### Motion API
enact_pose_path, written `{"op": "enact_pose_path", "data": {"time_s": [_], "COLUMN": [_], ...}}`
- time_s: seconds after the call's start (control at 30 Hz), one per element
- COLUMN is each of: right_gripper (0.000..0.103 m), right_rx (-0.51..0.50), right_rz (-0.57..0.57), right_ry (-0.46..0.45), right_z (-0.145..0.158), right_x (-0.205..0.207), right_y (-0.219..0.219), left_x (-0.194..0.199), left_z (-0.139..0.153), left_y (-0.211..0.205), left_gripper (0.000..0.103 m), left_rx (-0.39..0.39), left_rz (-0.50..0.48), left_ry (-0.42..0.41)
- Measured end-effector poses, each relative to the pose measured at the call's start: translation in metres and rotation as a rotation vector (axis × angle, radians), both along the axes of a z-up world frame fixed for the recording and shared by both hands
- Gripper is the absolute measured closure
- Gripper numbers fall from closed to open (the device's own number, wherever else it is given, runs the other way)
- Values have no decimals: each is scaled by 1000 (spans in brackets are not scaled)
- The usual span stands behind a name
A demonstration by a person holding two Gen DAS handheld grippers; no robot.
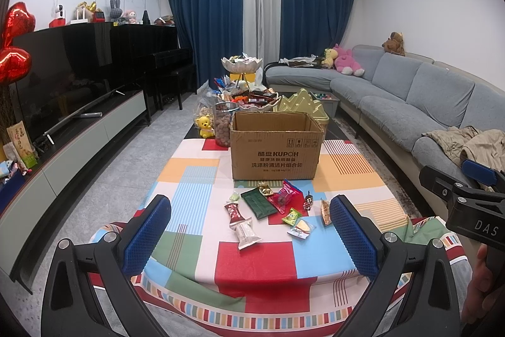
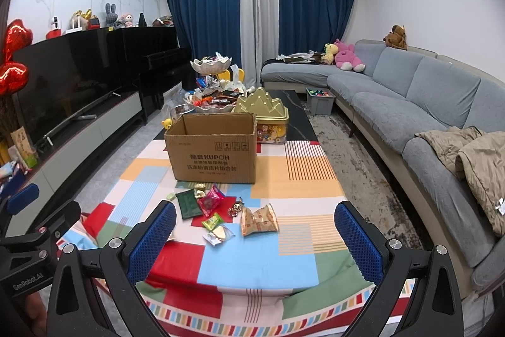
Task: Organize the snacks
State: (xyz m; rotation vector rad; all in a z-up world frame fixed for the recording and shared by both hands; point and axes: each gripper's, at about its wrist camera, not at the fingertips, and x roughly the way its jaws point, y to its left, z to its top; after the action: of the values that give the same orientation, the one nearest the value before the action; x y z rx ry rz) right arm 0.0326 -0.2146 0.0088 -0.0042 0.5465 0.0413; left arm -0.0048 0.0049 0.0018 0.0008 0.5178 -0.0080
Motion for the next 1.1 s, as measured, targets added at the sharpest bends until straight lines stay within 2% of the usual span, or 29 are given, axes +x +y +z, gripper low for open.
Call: {"op": "enact_pose_path", "data": {"time_s": [0.7, 1.1], "right_gripper": [1, 1], "right_rx": [-2, -25], "right_rz": [-5, 5], "right_ry": [12, 67], "right_z": [4, -16], "right_x": [3, 39], "right_y": [-4, 5], "left_x": [14, 46], "left_z": [-5, -19], "left_y": [-3, 0], "left_gripper": [1, 1], "left_rx": [11, 27], "left_rz": [6, 28], "left_ry": [29, 86]}}
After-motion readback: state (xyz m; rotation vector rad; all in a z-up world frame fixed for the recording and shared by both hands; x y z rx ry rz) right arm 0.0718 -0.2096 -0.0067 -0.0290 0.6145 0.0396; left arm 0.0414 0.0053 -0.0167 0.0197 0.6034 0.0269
